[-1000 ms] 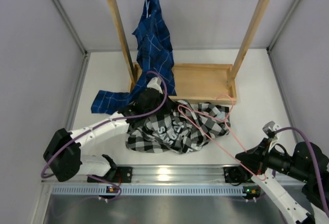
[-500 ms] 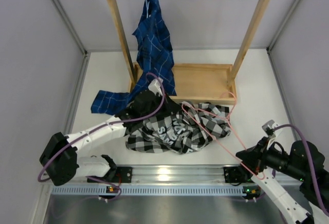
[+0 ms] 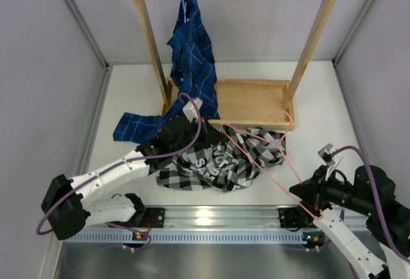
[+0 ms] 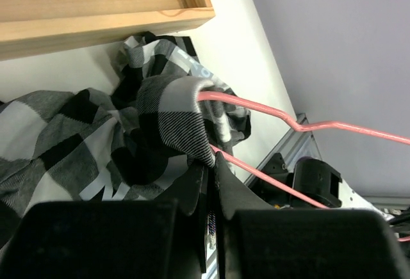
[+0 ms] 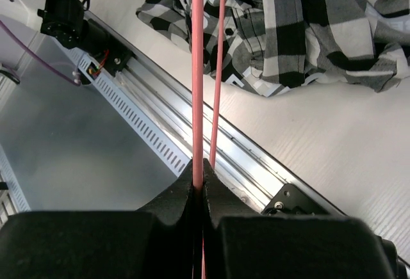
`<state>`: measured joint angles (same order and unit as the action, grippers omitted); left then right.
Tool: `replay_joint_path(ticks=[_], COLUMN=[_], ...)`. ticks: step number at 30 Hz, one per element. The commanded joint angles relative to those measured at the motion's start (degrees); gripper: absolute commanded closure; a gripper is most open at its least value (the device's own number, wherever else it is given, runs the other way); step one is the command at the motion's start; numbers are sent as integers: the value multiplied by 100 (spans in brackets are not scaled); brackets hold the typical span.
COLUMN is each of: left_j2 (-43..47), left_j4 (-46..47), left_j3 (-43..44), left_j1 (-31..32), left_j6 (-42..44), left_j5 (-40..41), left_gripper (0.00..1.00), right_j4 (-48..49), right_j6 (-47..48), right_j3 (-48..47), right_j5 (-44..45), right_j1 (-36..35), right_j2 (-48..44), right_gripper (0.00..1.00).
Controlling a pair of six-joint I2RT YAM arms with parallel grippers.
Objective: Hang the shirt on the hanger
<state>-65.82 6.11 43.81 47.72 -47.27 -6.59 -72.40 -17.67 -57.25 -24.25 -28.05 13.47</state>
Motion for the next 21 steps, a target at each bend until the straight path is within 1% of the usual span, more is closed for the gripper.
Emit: replay_joint_path(ticks=[1,2,3,5,11,12,16,18,19,21], left_j2=[298,324,324,307,272,263,219,236,254,263], left_j4=[-293,-373,-469,-811,-980,-980,-980,-980,-989,-997], left_j3=[198,241,285,478,672,699,839,901,962,1076], left_j1=[44,44,44,44,140,184,587,772,1017,1291], left_j6=[252,279,314,454,797,833,1017,1044,1114,1289], left_j5=[579,589,902,984,685,503,527,597,737,975], left_gripper=[100,100,100,100,100,100,100,100,100,100], right_j4=[-63,-151,-221,-327,-380,-363,-143,137,243,637], right_j6=[246,299,386,353,326,326,308,291,273,185], right_j3=[-531,-567,-602,-682,-638,-603,-419,-357,-261,-111], right_j5=[8,8,8,34,26,26,-149,-246,-386,-554], right_j1=[116,125,125,107,116,116,177,186,195,195], right_j2=[85,76,50,6,-64,-47,-3,-3,-11,-55], right_gripper=[100,100,100,100,100,100,100,100,100,100])
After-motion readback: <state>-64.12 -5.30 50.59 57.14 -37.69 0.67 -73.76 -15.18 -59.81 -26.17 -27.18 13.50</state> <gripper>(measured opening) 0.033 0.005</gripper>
